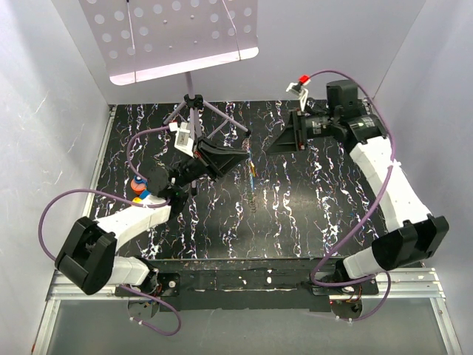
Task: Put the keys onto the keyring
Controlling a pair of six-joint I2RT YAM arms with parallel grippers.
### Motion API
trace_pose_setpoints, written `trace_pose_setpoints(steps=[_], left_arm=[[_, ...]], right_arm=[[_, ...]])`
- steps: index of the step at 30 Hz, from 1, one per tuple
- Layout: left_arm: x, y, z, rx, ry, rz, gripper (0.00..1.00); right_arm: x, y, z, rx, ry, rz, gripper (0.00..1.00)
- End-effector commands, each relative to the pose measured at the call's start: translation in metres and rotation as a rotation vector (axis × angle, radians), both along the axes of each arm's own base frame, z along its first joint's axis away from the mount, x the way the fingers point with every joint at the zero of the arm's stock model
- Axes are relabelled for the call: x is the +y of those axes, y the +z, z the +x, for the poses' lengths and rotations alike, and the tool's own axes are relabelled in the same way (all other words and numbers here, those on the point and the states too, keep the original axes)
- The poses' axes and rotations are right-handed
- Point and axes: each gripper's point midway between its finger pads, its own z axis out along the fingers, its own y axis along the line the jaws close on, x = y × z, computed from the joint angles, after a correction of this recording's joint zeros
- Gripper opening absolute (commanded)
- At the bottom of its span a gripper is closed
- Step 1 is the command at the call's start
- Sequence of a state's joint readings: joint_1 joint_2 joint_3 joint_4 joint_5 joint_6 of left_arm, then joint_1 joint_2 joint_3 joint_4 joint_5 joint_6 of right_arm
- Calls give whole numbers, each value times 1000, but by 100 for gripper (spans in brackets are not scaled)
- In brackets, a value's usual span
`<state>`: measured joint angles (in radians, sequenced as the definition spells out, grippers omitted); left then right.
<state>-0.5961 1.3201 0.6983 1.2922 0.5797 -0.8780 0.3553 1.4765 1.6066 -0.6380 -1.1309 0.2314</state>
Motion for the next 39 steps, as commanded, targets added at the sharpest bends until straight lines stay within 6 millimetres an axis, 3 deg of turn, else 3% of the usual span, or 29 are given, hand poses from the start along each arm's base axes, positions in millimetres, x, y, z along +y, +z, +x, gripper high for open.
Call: trace_pose_setpoints(steps=[1,4,7,10,12,15,20,24,30,35,39], left_arm=[[13,15,-18,-114,-2,30,0],[7,-1,-15,-92,-11,138,0],[0,-25,-5,-43,-3,275,0],[-5,-47,10,48,35,394,0],[-12,-49,19,71,72,432,0],[-43,-65,28,108,79,552,0],[-83,-117,76,243,119,654,0],[-111,-121,113,237,136,679,0],[-158,-149,168,291,130,713,0],[-201,-156,207,355,96,627,0],[-214,-157,224,385,121,490,2]], right_arm=[[-33,22,-18,-174,-8,24,49],[-56,8,-15,-253,-73,-17,54],[-79,-22,-5,-342,-149,-111,59],[-93,-35,-5,-325,-156,-34,72],[-102,-35,-5,-291,-158,52,75],[-111,-42,-4,-292,-186,65,76],[-124,-62,0,-318,-257,24,76],[-137,-75,4,-322,-317,4,76],[-155,-90,11,-310,-392,-8,76],[-166,-96,14,-299,-439,-15,76],[-176,-98,17,-298,-476,-19,76]])
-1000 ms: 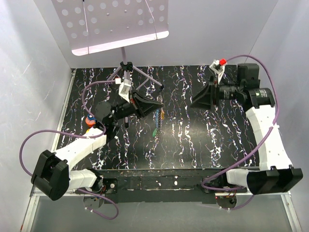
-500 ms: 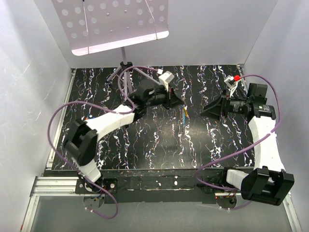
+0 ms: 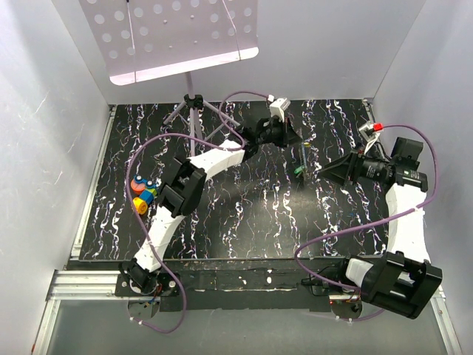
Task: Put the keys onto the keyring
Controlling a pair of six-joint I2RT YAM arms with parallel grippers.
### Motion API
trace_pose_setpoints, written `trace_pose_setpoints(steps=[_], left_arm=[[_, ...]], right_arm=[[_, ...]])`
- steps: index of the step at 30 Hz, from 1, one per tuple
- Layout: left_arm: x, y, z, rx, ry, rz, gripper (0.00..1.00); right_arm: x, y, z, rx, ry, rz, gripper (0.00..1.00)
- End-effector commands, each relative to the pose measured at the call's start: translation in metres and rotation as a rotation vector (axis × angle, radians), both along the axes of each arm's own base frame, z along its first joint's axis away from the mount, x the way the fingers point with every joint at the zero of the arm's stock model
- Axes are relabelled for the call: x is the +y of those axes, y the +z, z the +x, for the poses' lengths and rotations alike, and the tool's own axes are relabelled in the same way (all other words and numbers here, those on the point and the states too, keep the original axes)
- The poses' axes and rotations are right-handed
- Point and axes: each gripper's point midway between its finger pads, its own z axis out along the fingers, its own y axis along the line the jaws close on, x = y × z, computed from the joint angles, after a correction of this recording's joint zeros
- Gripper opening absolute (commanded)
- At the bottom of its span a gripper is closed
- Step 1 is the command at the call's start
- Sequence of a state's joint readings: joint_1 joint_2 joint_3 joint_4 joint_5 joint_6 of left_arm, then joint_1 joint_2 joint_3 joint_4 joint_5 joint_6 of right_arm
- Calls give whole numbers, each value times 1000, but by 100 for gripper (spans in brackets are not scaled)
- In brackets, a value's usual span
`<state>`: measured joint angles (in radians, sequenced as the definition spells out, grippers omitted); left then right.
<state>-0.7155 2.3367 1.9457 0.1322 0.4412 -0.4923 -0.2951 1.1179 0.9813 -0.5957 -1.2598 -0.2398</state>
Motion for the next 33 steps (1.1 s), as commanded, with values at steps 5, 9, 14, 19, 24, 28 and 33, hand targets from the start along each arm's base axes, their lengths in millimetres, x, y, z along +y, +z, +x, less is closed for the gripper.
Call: trace_pose_setpoints(steps=[5,9,14,19,24,28,33], left_arm=[[-33,38,17,21,63,-263,28],[-29,55,5,-22,12,-217,53],[12,98,-25,-229,-16,-27,71],[78,111,-87,-357,-12,98,93],[152,110,-142,-374,55,148,98],[208,107,-162,-347,179,149,98],[267,104,-166,-155,292,98,98]], right_arm=[[-14,6,2,-70,-42,-3,76],[-18,4,1,-69,-70,-11,77],[-23,0,1,-76,-102,-67,76],[-30,1,0,-96,-128,-153,76],[-38,7,2,-118,-176,-229,76],[-49,8,11,-92,-269,-263,77],[-44,27,12,-37,-269,-191,80]])
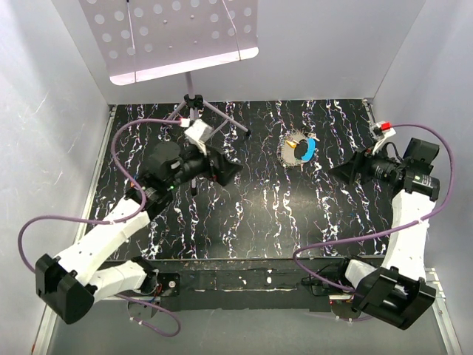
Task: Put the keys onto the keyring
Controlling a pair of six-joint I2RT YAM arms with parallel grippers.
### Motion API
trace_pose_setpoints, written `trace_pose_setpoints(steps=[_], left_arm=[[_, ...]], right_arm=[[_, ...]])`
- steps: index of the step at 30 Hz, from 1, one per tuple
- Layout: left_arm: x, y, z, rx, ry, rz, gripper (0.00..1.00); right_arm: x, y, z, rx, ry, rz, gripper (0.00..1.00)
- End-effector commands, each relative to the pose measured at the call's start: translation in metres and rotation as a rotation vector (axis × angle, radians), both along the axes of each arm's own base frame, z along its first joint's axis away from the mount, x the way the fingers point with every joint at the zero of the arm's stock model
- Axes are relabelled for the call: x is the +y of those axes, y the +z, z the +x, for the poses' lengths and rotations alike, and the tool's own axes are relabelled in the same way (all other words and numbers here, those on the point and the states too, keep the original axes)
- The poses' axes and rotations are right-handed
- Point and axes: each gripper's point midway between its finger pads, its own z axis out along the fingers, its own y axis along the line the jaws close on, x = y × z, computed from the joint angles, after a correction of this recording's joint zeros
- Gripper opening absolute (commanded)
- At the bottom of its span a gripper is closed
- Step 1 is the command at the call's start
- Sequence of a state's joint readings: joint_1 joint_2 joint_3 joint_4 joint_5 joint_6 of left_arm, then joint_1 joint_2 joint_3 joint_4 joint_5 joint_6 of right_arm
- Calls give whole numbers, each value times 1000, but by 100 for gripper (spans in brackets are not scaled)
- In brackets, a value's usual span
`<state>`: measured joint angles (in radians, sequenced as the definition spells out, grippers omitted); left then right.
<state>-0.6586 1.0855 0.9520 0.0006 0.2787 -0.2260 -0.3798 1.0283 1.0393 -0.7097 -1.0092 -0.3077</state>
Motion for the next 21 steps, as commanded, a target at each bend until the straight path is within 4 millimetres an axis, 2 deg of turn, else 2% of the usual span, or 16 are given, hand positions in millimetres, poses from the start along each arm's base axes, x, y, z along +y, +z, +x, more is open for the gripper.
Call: trace_pose_setpoints(steps=[1,5,9,12,18,21], left_arm=[[51,-24,5,186,148,-21,98],[96,-22,2,133,317,34,98],[137,-26,3,82,481,147,98],[142,-23,-1,74,498,136,98],[142,-10,-3,73,528,17,98],[147,-13,-2,75,556,6,98]], right_arm=[[-4,30,8,-16,-43,20,80],[-13,44,16,-42,-160,25,81],[3,55,-3,-85,-15,10,82],[5,57,-2,-68,-22,43,82],[-16,62,15,-21,-275,87,87],[-24,65,17,-2,-350,100,88]])
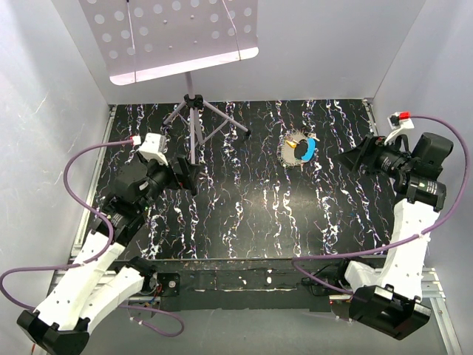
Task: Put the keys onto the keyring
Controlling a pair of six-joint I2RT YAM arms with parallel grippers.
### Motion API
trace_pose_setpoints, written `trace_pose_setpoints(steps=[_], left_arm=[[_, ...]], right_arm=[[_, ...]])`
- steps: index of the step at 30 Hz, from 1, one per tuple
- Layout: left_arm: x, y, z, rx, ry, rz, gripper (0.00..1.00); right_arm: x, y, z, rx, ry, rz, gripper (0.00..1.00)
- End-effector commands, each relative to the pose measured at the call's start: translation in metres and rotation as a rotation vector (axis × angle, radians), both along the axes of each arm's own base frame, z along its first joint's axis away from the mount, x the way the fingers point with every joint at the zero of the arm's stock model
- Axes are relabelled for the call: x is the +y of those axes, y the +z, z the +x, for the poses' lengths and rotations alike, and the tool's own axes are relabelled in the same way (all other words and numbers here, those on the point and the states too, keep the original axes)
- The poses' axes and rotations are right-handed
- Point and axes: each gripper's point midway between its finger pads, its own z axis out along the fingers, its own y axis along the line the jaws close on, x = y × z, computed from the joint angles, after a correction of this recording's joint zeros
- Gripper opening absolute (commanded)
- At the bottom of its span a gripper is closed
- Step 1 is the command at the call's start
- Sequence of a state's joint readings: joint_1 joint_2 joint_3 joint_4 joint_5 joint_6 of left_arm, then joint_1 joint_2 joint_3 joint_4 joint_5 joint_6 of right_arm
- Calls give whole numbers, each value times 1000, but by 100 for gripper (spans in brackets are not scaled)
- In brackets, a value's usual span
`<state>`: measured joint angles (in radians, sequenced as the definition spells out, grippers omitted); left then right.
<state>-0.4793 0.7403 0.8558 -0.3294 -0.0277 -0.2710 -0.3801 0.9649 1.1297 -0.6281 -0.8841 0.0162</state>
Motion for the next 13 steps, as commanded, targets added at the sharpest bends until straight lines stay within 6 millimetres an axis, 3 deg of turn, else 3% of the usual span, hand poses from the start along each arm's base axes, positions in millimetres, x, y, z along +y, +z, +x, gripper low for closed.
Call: trace_pose_setpoints(steps=[1,13], left_arm=[[14,1,2,-17,81,-26,98],[22,-2,-2,-26,92,21,98]], right_arm=[[-15,17,10,-14,-153,22,88],[-13,18,8,-26,-143,34,88]])
